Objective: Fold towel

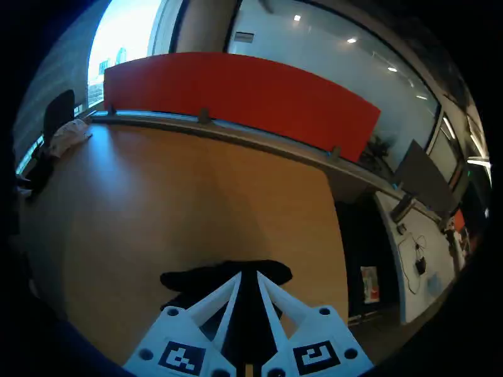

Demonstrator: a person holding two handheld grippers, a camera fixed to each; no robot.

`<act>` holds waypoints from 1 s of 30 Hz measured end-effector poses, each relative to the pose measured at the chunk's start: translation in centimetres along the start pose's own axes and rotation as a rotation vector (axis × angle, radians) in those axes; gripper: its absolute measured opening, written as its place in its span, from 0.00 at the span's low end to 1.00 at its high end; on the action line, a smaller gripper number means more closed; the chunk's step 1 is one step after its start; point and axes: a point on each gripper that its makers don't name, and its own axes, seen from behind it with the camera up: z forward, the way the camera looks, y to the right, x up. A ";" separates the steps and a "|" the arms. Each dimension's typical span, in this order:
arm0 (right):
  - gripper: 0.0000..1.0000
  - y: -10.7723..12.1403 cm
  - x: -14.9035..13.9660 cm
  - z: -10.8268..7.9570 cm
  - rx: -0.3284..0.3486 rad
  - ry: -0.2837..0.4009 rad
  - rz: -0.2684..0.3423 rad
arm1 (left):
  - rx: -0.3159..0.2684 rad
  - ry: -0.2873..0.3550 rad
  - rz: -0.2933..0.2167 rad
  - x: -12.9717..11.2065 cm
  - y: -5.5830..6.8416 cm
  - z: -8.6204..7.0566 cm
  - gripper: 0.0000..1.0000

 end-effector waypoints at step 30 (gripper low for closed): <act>0.05 2.4 -10.2 -0.9 -0.087 -0.168 0.080 | 0.005 0.005 0.013 0.1 -0.6 -0.6 0.84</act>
